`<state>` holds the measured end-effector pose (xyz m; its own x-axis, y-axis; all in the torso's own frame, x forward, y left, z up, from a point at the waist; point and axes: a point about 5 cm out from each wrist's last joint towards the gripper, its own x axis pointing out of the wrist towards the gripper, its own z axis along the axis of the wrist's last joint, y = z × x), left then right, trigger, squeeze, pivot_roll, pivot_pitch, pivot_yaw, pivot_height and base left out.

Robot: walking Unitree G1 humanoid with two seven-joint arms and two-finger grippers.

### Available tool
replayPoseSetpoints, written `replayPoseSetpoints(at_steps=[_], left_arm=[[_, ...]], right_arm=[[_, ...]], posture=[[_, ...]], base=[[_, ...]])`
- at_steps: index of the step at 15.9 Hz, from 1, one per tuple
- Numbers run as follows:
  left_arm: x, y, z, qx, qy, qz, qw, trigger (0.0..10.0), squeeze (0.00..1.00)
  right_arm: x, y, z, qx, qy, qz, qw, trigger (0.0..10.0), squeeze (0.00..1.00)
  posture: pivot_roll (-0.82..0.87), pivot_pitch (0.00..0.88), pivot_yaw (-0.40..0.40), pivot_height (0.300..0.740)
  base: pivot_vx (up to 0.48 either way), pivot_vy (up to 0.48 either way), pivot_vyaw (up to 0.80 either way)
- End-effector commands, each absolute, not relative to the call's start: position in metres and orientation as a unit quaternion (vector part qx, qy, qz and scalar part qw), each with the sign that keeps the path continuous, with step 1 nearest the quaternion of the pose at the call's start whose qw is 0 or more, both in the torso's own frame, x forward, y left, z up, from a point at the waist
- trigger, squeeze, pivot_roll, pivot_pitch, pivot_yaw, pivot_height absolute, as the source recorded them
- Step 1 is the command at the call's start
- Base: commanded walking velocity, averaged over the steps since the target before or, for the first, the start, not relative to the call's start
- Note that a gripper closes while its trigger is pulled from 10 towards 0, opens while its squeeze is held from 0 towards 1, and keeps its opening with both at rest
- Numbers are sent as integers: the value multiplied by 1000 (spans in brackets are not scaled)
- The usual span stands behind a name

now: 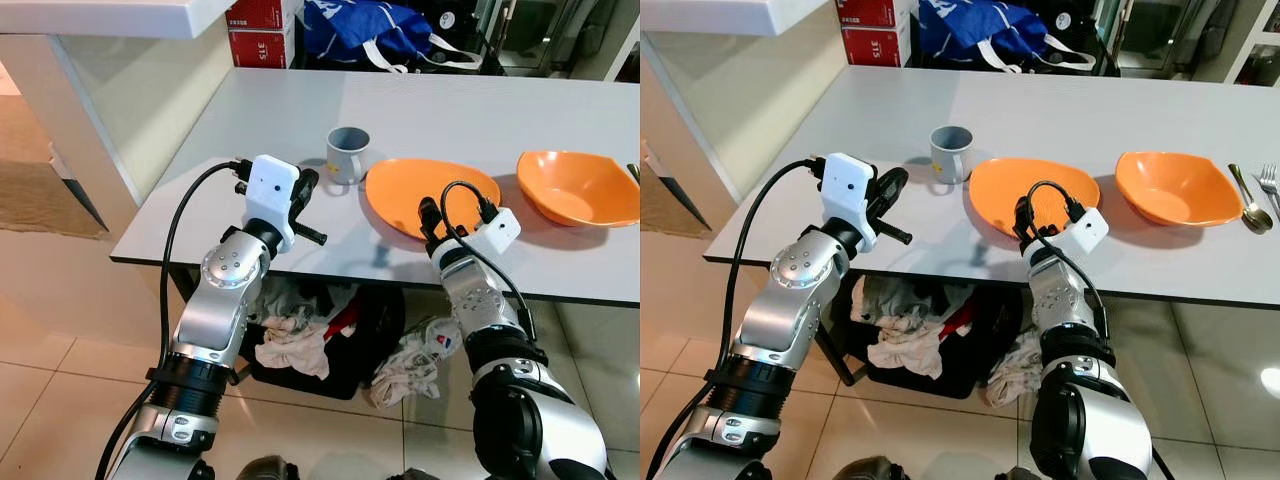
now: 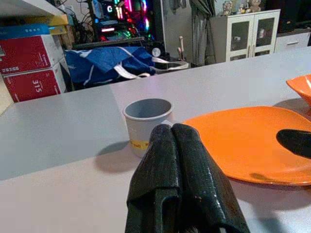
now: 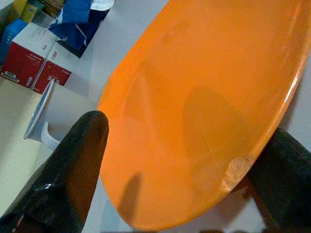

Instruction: Setting the table

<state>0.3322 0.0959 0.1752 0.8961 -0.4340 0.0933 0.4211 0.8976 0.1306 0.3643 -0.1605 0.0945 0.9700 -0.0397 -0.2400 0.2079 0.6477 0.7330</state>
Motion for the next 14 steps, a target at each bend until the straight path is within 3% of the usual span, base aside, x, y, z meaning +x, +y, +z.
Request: replayPoseSetpoints(at_steps=[1,14], left_arm=[[333,96,174,56,-56,-222,972,10000,0],[333,98,174,55,-57,-219,972,10000,0]], right_arm=[[364,-159,96,425,104,-71,896,10000,1000],[323,-166,124,358,77,-109,924,10000,1000]], posture=[[99,0,26,722],[75,0,13,722]], base=[[0,0,0],[0,0,0]])
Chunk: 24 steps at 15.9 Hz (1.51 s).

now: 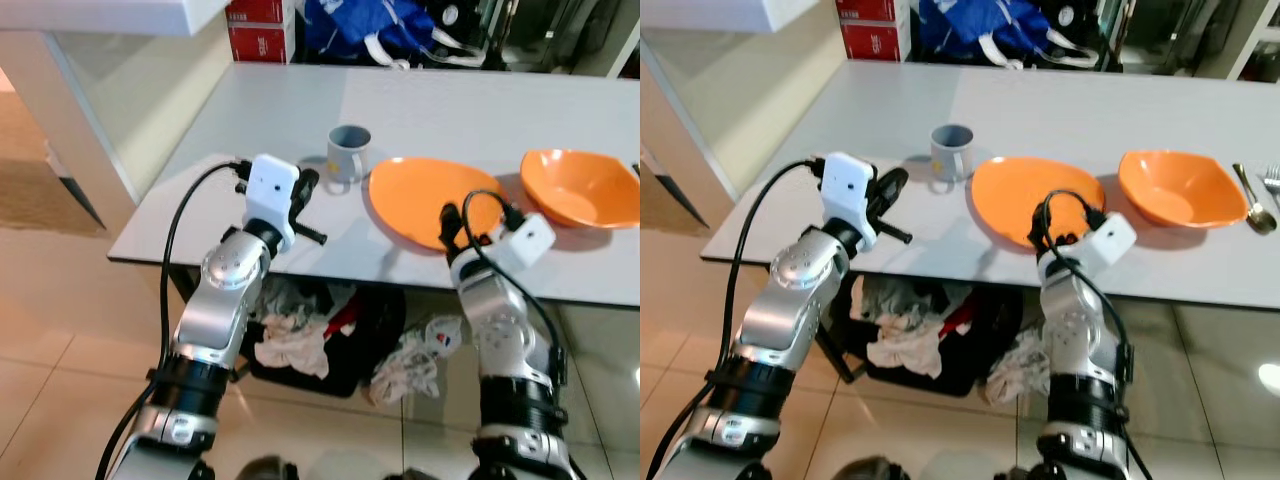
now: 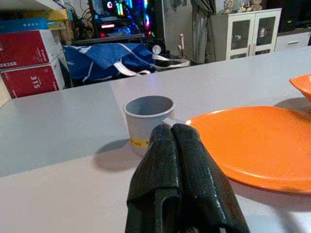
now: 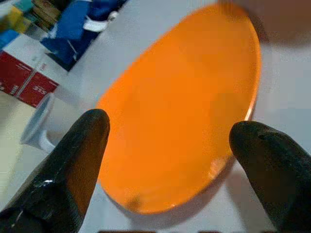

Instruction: Setting the table

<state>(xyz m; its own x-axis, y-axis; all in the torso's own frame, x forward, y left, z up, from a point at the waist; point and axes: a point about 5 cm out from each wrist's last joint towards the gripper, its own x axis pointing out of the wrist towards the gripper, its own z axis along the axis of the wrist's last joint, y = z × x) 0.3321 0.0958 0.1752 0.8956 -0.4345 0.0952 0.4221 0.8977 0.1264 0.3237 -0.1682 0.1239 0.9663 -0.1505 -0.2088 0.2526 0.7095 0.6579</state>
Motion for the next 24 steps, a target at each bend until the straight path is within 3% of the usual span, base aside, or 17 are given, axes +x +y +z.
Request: replayPoseSetpoints(at_steps=[1,6,8,9,10,11,13,15,17,21,24], left_arm=[[333,98,174,54,-58,-219,973,10000,0],[333,98,173,56,-56,-220,972,10000,0],[333,100,172,58,-56,-217,973,10000,0],[332,106,169,61,-54,-206,975,10000,0],[332,106,169,61,-54,-206,975,10000,0],[330,110,167,64,-51,-199,977,10000,0],[317,126,148,69,-29,-179,981,10000,0],[307,132,133,44,-9,-164,985,10000,0],[297,138,109,-34,32,-135,990,10000,0],[275,153,104,23,33,-152,988,10000,0],[283,146,108,29,23,-161,986,10000,0]], right_arm=[[317,-166,125,337,74,-106,932,10000,1000],[285,-166,120,294,97,-106,945,10000,1000],[273,-168,126,180,63,-84,978,10000,1000],[259,-168,130,36,15,-58,998,10000,220],[259,-168,130,36,15,-58,998,10000,220],[253,-171,129,-3,5,-59,998,10000,0],[235,-186,119,-72,3,-92,993,10000,0],[239,-185,117,-75,-2,-85,994,10000,0],[252,-188,119,-57,-12,-90,994,10000,0],[239,-197,109,-46,-3,-102,994,10000,0],[243,-193,106,-51,-6,-93,994,10000,0]], posture=[[74,0,14,722],[53,0,18,722],[48,0,20,722],[36,0,23,722],[36,0,23,722],[33,0,23,722],[23,0,23,722],[25,0,19,722],[20,0,23,722],[14,0,19,722],[9,0,21,722]], base=[[0,0,0],[0,0,0],[0,0,0],[0,0,0],[0,0,0],[0,0,0],[0,0,0],[0,0,0],[0,0,0],[0,0,0],[0,0,0]])
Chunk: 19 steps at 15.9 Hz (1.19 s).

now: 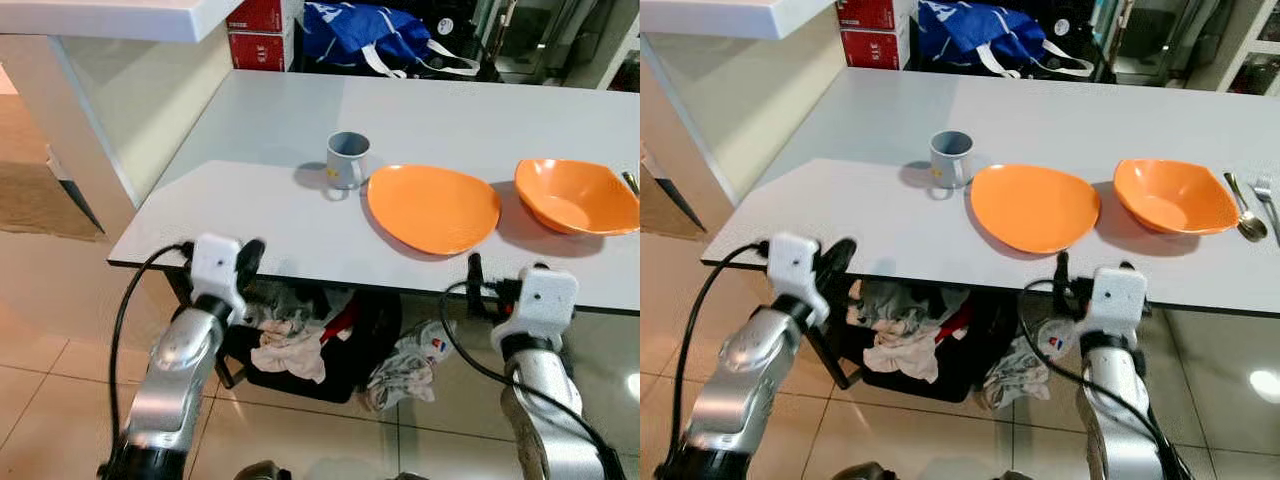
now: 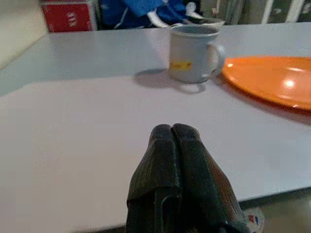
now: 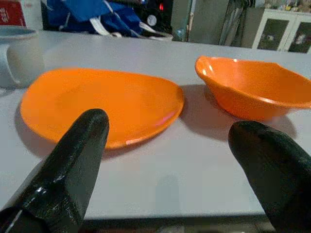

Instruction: Setting the table

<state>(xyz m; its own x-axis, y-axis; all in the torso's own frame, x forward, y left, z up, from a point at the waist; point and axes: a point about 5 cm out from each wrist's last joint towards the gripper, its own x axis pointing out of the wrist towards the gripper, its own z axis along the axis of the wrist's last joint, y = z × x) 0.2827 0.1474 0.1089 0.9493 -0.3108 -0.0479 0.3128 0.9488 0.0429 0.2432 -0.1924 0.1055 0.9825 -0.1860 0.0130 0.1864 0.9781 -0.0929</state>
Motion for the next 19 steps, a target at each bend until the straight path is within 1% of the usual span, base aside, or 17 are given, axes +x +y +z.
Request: replayPoseSetpoints(at_steps=[1,4,12,19], left_arm=[[286,144,108,30,21,-165,986,10000,0],[284,140,109,30,21,-175,984,10000,0],[290,125,119,50,-13,-229,972,10000,0],[294,118,123,51,-24,-251,966,10000,0]], right_arm=[[245,-190,107,-41,-7,-90,995,10000,0],[245,-191,103,-40,-2,-83,996,10000,0],[248,-190,99,-49,-5,-68,996,10000,0],[248,-188,98,-55,-8,-59,997,10000,0]], posture=[[8,0,23,722],[5,0,25,722],[-2,0,31,722],[-14,0,45,718]], base=[[0,0,-669],[0,0,-535],[0,-480,-503],[0,-480,-497]])
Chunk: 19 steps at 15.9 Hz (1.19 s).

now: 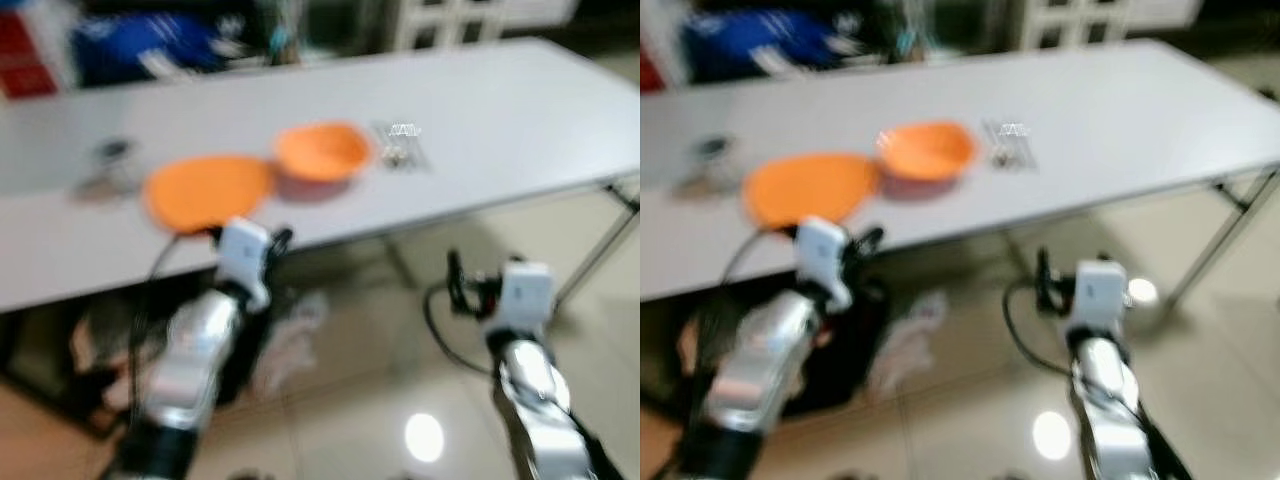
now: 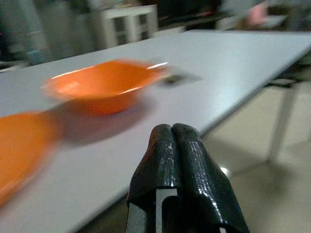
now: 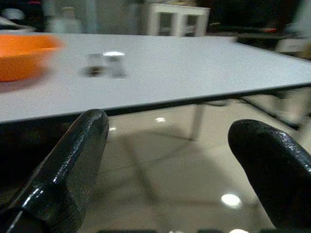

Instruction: Setting the table

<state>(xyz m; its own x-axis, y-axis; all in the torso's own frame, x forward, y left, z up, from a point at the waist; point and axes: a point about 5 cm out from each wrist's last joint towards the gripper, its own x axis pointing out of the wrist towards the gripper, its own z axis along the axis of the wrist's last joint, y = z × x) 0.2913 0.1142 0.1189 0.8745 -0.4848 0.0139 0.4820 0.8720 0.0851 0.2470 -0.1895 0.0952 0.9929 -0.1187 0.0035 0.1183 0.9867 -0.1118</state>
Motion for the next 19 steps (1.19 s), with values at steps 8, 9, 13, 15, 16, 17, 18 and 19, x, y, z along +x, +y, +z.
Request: replayPoseSetpoints(at_steps=[8,9,13,15,16,17,18,19], left_arm=[[311,119,121,79,-9,-243,967,10000,0],[312,119,122,78,-11,-244,967,10000,0],[311,111,123,78,-16,-259,962,10000,0],[311,108,123,77,-20,-264,961,10000,0],[311,108,124,77,-20,-266,961,10000,0],[311,107,124,78,-21,-268,960,10000,0],[312,108,124,75,-21,-267,961,10000,0],[313,108,125,74,-20,-265,961,10000,0]], right_arm=[[248,-186,96,-58,-9,-63,996,10000,0],[248,-187,96,-59,-7,-64,996,10000,0],[246,-188,94,-64,1,-65,996,10000,0],[246,-189,94,-61,2,-68,996,10000,0],[246,-189,93,-62,3,-69,996,10000,0],[246,-189,94,-64,2,-69,996,10000,0],[246,-189,94,-64,1,-70,995,10000,0],[246,-189,94,-66,0,-70,995,10000,0]], posture=[[-32,0,63,718],[-35,0,64,718],[-45,0,64,718],[-45,0,65,718],[-45,0,65,718],[-46,0,65,718],[-44,0,65,718],[-44,0,65,718]], base=[[112,-309,-488],[0,0,-525],[426,0,-544],[476,0,-562],[480,0,-569],[480,0,-569],[480,0,-569],[480,0,-563]])
